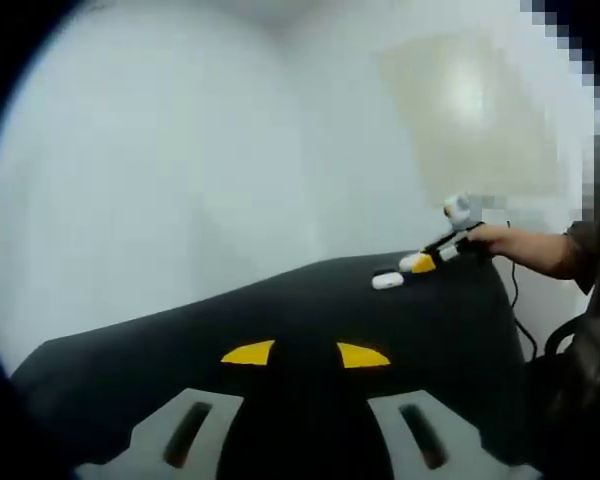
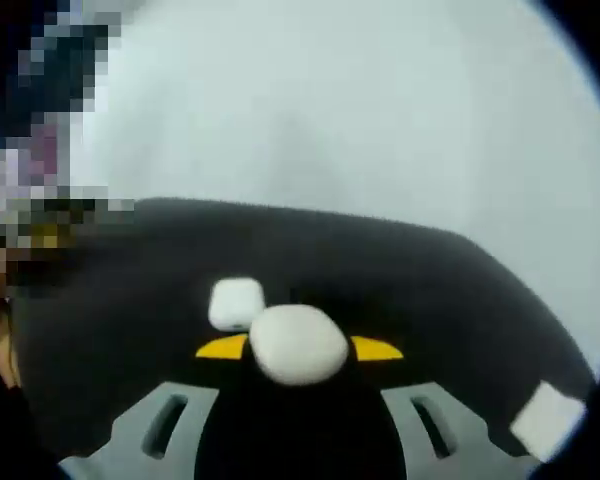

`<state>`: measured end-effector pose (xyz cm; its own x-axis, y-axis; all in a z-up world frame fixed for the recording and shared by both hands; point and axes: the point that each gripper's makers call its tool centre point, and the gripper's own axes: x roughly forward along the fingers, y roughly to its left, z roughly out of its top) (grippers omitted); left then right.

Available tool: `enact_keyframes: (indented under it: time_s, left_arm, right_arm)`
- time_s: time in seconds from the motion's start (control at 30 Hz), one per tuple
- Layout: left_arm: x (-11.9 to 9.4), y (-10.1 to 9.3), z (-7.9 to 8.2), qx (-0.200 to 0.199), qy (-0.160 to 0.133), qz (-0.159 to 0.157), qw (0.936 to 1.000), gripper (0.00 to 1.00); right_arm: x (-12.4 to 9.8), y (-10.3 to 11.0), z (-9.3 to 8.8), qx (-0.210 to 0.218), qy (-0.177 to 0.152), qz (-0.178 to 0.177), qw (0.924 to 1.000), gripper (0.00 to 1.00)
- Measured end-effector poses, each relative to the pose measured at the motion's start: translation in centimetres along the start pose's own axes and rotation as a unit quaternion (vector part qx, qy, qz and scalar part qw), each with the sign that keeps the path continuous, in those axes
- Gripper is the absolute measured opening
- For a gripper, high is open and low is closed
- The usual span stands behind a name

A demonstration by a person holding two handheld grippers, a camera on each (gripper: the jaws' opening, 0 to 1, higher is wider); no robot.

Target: Pick up three earphones and place each one into its charging case using tactile feedback, ensure that each earphone is properly inserted and securely positioned inside the case.

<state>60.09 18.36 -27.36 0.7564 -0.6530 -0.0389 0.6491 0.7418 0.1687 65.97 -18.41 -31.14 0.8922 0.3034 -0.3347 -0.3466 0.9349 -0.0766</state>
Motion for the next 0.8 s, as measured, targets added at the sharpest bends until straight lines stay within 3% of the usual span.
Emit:
enact_keyframes:
  time_s: [0.33,0.4,0.47,0.53,0.63,0.73,0.8]
  left_arm:
    - [0.0,-0.1,-0.1,0.003,0.003,0.002,1.0000,0.19]
    - [0.0,-0.1,-0.1,0.002,0.002,0.003,1.0000,0.19]
    - [0.0,0.0,0.0,0.002,-0.001,0.004,1.0000,0.19]
    - [0.0,-0.1,0.1,0.003,-0.002,0.004,1.0000,0.19]
    - [0.0,-0.1,0.1,0.002,-0.002,0.004,1.0000,0.20]
    - [0.0,-0.1,0.3,0.004,-0.006,0.006,1.0000,0.20]
    - [0.0,-0.1,0.3,0.006,-0.008,0.008,0.9999,0.20]
  right_arm:
    - [1.1,-0.4,-1.1,-0.005,0.017,-0.002,0.9998,0.39]
    - [0.9,-0.4,-0.7,-0.017,0.009,-0.004,0.9998,0.39]
    - [0.3,-0.6,0.1,-0.058,-0.005,-0.019,0.9981,0.39]
    - [-0.4,-0.1,1.9,-0.080,-0.040,-0.028,0.9956,0.39]
    - [-1.2,2.8,5.0,-0.084,-0.085,0.022,0.9926,0.39]
    - [-1.7,7.0,8.0,-0.083,-0.131,0.088,0.9840,0.39]
    - [-1.8,11.0,9.0,-0.059,-0.158,0.169,0.9710,0.39]
